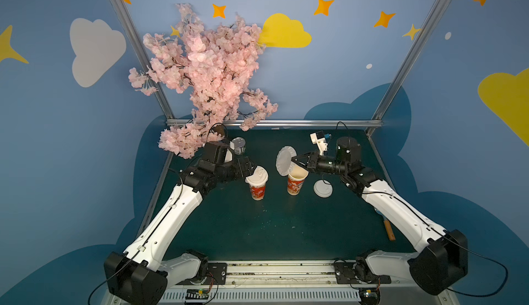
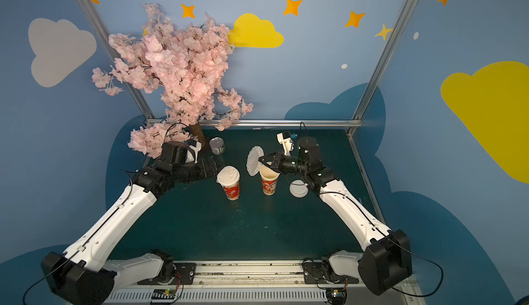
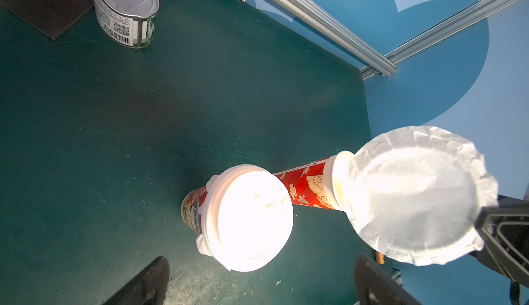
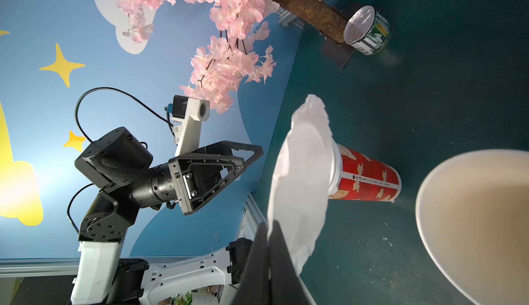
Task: Put the leak-proof paper on the milk tea cups
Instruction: Place the leak-proof paper at the cup.
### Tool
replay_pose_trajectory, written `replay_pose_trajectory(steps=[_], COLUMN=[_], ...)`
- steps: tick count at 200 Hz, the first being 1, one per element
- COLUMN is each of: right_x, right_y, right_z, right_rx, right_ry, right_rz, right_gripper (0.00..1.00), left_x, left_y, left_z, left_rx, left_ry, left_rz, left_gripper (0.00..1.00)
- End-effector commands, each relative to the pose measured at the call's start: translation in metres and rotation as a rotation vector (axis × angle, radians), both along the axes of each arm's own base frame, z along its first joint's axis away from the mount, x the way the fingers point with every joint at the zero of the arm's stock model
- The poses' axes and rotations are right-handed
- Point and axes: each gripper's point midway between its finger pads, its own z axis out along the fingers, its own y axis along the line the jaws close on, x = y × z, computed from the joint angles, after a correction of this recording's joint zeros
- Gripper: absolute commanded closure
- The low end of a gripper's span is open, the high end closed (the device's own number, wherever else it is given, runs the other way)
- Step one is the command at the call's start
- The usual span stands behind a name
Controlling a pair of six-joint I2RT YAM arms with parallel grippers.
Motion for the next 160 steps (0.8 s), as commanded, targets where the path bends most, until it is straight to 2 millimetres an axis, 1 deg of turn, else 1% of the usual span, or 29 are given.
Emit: replay_pose_trajectory(steps=[1, 21, 41, 65, 96, 132, 160], right_x=[0.009, 0.014, 0.016, 0.018, 0.018, 0.016, 0.017], right_y=[-0.002, -0.008, -0.013, -0.024, -0.041, -0.055, -0.065], right_z=[-0.014, -0.03, -0.04, -0.053, -0.066, -0.08, -0.085], right_rx=[-0.007, -0.022, -0.037, -0.046, -0.06, -0.077, -0.078], right_ry=[0.022, 0.054, 0.074, 0.101, 0.131, 0.158, 0.165], right_rz=[-0.013, -0.034, -0.043, -0.064, -0.106, -0.131, -0.157], right_gripper=[1.0, 1.0, 1.0, 1.0, 1.0, 1.0, 1.0], left_x=[0.001, 0.0, -0.001, -0.001, -0.001, 0.001, 0.001], left_y=[0.0, 0.0, 0.001, 0.002, 0.003, 0.001, 0.0], left_z=[0.01, 0.009, 0.01, 0.009, 0.008, 0.008, 0.007], left_rx=[-0.018, -0.016, -0.016, -0.015, -0.014, -0.021, -0.022], left_ry=[-0.032, -0.029, -0.031, -0.028, -0.025, -0.02, -0.019], left_rz=[-0.006, -0.005, -0.002, 0.0, 0.002, -0.001, -0.003], left_gripper=[0.0, 0.0, 0.0, 0.0, 0.0, 0.0, 0.0])
